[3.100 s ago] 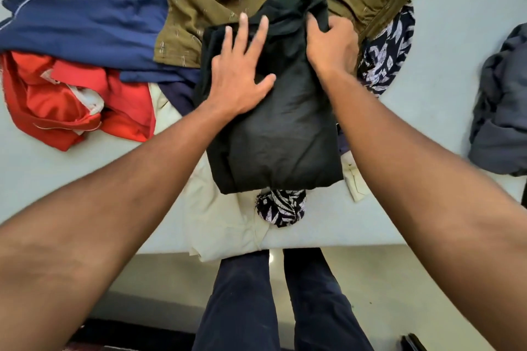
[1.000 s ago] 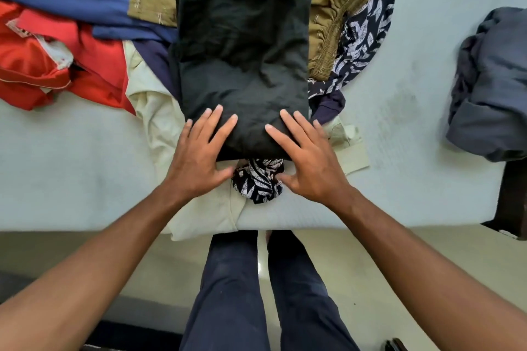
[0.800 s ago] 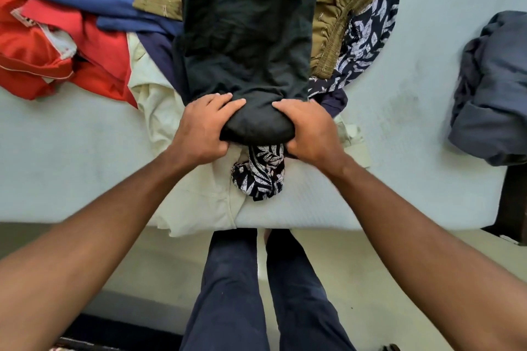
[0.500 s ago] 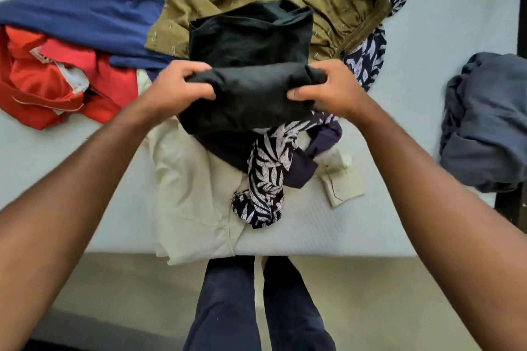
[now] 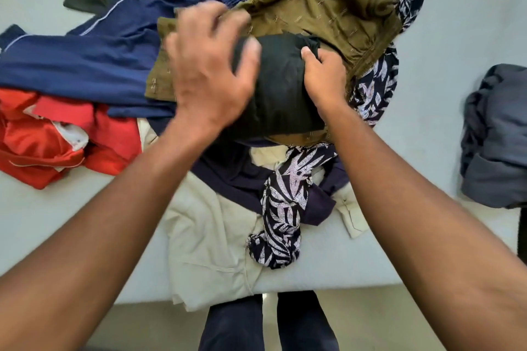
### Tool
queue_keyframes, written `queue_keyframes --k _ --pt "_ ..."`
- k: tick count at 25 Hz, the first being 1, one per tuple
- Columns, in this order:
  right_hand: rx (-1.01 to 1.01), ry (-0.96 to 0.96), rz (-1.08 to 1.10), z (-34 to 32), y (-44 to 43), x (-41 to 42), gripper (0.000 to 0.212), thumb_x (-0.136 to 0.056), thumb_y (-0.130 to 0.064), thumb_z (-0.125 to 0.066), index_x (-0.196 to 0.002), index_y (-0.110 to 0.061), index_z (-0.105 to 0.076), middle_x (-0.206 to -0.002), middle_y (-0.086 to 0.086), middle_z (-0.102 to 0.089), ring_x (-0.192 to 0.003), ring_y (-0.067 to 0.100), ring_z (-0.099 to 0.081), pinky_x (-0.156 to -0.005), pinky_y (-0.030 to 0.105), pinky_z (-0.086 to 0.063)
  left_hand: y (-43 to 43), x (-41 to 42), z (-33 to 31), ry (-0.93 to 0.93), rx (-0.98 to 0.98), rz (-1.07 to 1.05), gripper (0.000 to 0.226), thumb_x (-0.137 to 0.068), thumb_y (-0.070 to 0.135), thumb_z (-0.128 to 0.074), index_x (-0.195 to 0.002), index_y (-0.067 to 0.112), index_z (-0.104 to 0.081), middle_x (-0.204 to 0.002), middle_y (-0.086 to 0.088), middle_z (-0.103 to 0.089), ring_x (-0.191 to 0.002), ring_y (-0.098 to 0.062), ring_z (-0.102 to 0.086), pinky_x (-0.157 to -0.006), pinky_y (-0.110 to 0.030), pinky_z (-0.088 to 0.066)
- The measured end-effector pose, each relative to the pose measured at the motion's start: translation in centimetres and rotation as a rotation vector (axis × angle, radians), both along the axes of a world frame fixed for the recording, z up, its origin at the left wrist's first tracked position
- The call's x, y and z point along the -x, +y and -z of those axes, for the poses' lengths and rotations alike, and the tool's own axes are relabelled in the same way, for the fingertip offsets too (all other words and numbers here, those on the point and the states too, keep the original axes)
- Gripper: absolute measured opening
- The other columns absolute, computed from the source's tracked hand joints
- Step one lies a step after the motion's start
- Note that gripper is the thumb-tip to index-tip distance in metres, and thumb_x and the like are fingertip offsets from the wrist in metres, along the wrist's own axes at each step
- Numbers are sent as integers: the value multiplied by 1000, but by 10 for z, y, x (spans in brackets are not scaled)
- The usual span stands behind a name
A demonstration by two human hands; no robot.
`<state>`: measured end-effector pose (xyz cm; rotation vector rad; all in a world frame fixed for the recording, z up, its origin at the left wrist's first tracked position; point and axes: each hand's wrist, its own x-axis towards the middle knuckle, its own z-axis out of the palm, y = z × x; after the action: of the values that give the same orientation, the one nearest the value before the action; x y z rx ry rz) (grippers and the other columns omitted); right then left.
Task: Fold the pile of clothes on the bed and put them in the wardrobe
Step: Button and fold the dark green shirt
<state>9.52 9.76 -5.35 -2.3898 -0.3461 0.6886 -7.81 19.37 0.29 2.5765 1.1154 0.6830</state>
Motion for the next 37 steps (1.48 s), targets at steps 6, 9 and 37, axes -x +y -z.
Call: queue_keyframes --k 6,9,37 --pt "-186 -659 -329 -21 -10 42 47 -100 -43 -53 -140 -19 -59 -145 10 -56 -130 25 -53 -106 38 -40 -28 8 88 493 141 170 67 -101 61 -25 -161 36 -7 -169 -6 -6 -155 -33 -8 -117 -68 -9" --pt "-21 -711 -755 3 -25 71 54 -103 -53 -45 -152 -32 -47 -165 4 -34 -152 26 -30 -120 58 -23 -18 7 98 541 65 255 69 -100 58 -22 -161 33 -1 -169 -8 -1 -155 -33 -6 -115 -70 -13" --pt "58 310 29 -24 -25 35 75 -48 -75 -83 -103 -26 -72 -103 -11 -75 -97 14 -70 -91 39 -58 -1 25 66 432 417 304 127 -64 74 -73 -159 39 4 -169 -8 5 -155 -29 5 -121 -64 -5"
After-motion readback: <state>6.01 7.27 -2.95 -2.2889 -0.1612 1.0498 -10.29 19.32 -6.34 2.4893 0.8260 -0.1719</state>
